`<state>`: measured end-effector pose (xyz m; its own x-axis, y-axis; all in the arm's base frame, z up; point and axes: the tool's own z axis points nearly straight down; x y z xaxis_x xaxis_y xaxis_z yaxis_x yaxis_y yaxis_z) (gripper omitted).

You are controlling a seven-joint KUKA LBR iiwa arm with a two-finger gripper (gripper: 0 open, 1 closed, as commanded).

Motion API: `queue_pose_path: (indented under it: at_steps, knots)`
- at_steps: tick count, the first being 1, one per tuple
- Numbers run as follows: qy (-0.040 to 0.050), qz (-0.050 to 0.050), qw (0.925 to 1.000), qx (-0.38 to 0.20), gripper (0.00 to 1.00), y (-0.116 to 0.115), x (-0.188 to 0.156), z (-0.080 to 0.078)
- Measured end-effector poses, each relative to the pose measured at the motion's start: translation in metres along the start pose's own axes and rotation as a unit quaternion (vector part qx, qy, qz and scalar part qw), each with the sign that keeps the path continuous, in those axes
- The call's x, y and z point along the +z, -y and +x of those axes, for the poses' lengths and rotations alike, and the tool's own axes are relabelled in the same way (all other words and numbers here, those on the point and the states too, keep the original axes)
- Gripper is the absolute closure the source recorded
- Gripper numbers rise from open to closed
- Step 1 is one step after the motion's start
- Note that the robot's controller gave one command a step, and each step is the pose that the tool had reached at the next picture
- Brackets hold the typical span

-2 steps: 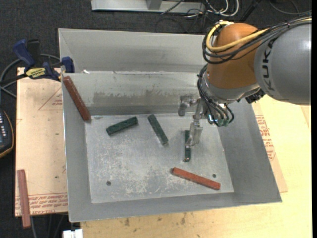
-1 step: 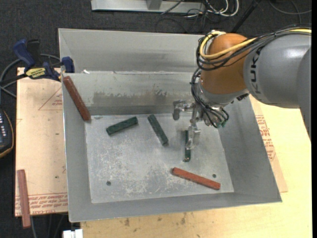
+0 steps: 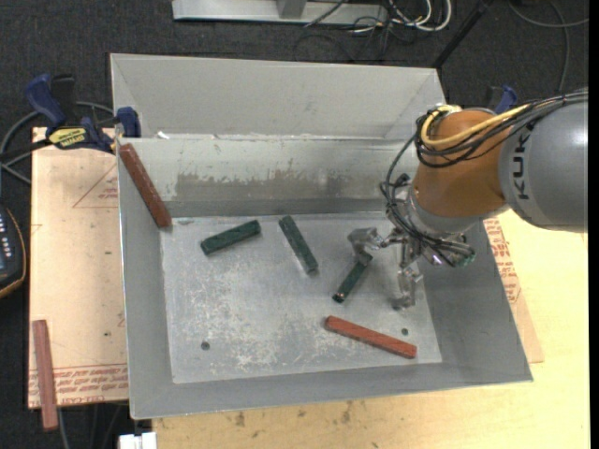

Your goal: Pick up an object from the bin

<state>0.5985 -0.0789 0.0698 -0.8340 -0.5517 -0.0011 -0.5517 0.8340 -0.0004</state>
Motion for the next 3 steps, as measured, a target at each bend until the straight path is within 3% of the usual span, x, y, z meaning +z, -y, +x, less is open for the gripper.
queue_pose_path:
  at_steps: [1,2,3]
  knots:
    - [0.0027,-0.001,0.9995,-0.031,0.00,-0.070,-0.001,-0.064]
    - [0.0016,0.000,0.9996,-0.027,1.00,-0.066,-0.001,-0.061]
    - [0.0054,0.003,0.9995,-0.032,1.00,-0.069,-0.152,-0.085]
